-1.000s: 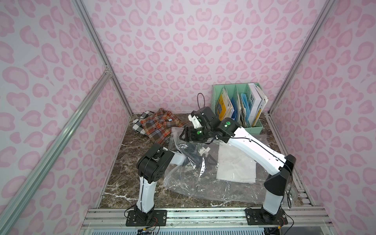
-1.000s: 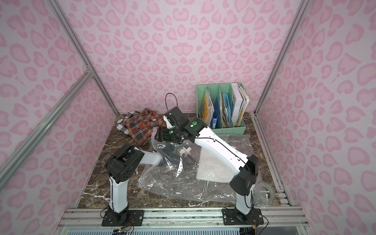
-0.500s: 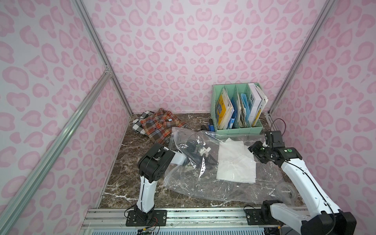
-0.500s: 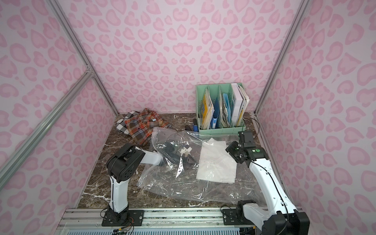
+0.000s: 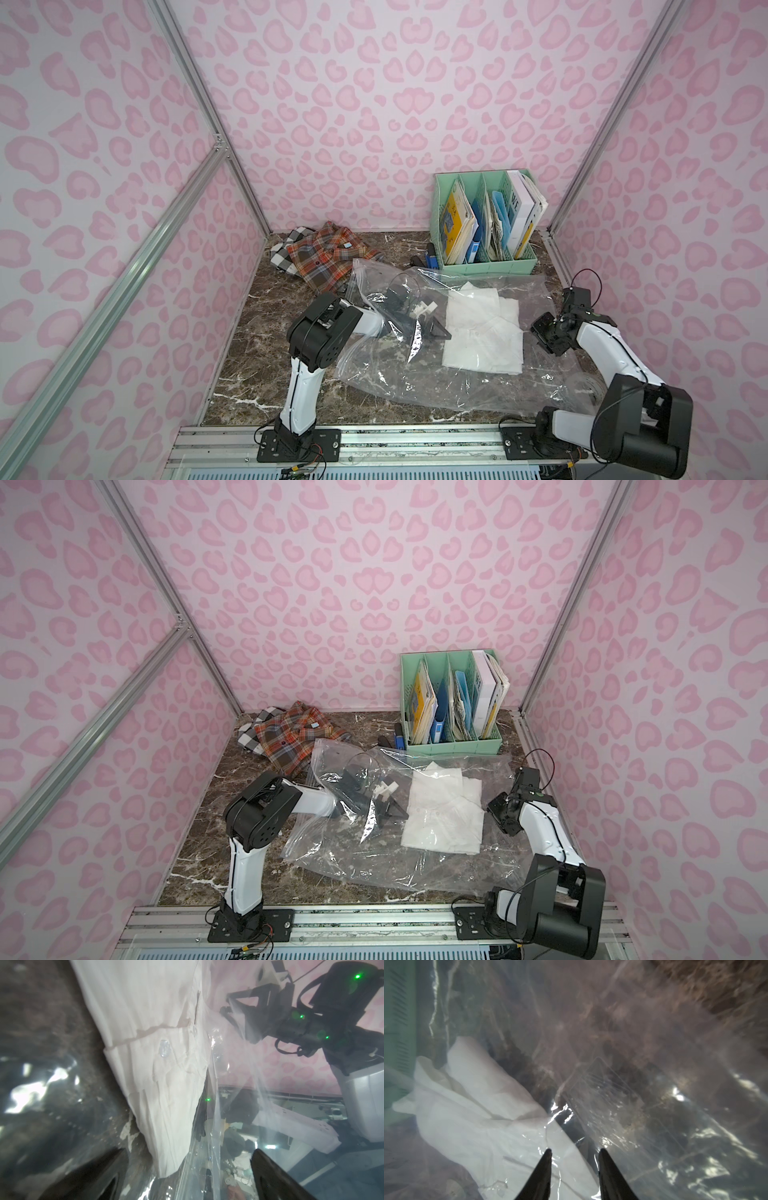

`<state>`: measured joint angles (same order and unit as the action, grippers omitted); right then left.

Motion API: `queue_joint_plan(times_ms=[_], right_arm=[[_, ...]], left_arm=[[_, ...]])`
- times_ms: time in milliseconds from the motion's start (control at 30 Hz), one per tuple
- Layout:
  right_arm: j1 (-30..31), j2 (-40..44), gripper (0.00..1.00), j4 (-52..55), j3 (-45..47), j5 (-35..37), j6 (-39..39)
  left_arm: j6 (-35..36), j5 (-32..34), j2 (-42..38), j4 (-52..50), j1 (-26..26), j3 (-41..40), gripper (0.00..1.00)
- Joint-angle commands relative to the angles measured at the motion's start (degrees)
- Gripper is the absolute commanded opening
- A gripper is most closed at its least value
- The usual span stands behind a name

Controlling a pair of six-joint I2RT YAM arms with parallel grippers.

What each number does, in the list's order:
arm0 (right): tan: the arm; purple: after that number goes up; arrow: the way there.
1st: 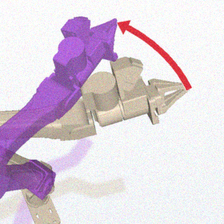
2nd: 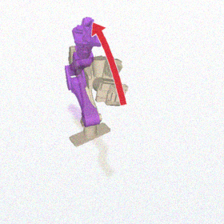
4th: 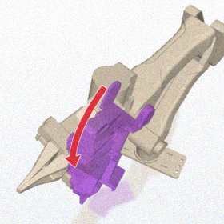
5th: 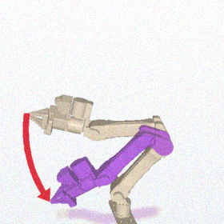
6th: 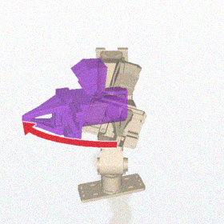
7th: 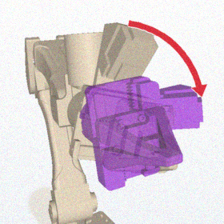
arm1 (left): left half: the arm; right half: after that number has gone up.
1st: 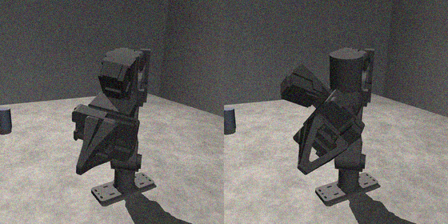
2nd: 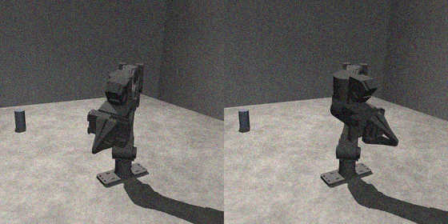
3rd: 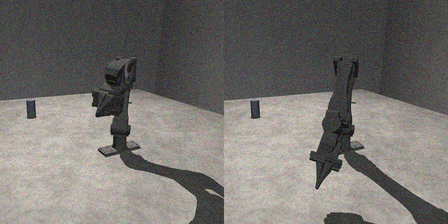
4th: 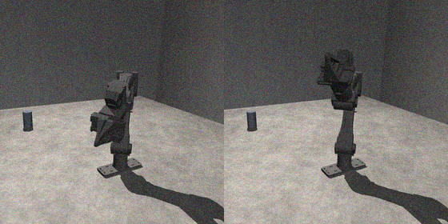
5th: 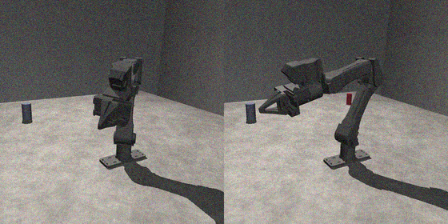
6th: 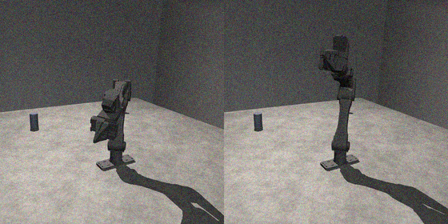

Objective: Take the shirt out of the vacuum bag
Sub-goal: Take out the shirt from the vacuum bag.

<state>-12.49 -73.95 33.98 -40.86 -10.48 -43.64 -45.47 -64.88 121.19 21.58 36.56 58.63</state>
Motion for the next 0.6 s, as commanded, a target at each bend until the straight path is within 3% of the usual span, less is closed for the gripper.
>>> queue_joint_plan(times_ms=[0, 467, 567], right_arm=[[-0.1, -1.2, 0.35, -2.7, 1.8, -1.1, 2.8], [4.5, -2.2, 0.21, -9.8, 10.7, -4.0, 0.8], [5.7, -2.3, 0.18, -10.6, 11.6, -4.0, 0.1]], left_arm=[[1.9, 12.2, 2.5, -13.7, 0.9, -0.1, 0.96], [-0.6, 18.8, 7.3, -19.8, 4.8, 4.1, 0.96], [-0.6, 19.3, 8.3, -20.7, 5.4, 5.7, 0.89]])
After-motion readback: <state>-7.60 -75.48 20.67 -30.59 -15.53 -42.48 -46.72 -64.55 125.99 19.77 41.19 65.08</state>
